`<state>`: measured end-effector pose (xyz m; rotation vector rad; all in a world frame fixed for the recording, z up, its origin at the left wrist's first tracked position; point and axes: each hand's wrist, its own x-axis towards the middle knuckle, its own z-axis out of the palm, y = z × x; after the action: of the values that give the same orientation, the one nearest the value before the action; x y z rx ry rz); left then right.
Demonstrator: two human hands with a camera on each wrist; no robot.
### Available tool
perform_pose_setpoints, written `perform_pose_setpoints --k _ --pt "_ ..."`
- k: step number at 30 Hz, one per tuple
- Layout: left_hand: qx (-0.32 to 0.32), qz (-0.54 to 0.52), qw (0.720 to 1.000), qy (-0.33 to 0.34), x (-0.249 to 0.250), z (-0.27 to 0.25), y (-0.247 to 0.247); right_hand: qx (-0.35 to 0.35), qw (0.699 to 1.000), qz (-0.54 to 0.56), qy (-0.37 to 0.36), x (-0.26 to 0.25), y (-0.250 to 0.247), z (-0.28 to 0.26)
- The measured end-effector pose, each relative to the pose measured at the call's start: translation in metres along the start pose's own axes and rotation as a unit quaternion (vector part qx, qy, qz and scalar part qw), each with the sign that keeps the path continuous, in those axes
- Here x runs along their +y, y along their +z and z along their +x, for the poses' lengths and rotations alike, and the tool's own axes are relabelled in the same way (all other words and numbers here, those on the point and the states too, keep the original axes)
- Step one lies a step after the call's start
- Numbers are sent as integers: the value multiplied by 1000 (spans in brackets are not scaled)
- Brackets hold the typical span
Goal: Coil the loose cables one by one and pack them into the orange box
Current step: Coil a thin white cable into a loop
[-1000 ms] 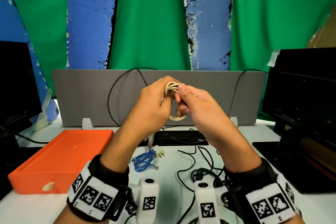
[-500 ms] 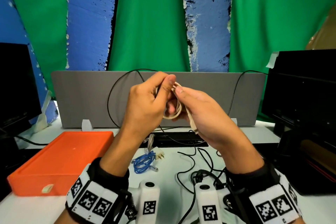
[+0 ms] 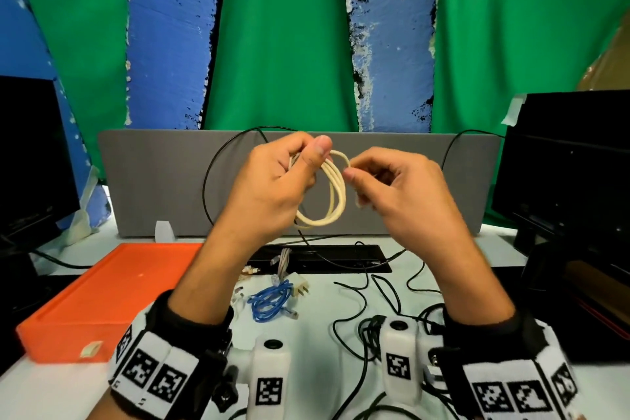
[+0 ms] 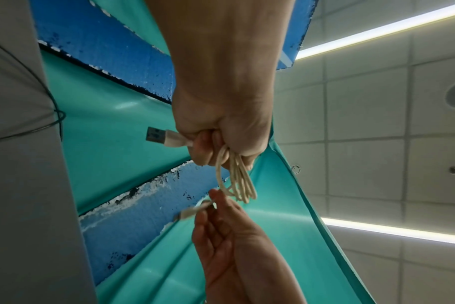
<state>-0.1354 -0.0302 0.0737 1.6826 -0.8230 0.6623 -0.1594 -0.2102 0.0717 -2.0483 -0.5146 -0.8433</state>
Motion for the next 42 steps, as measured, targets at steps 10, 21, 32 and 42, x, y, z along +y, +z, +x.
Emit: perform_pose_setpoints --k 10,21,32,42 --pt "71 -71 995 21 7 1 0 -48 845 500 182 -20 36 -4" --pt "118 111 983 90 3 -3 3 -165 837 486 190 -16 37 -6" --pt "107 190 976 -1 -17 8 2 -166 968 166 89 -2 10 -1" --pt "-128 -48 980 -148 -18 8 -26 -34 988 125 89 15 15 8"
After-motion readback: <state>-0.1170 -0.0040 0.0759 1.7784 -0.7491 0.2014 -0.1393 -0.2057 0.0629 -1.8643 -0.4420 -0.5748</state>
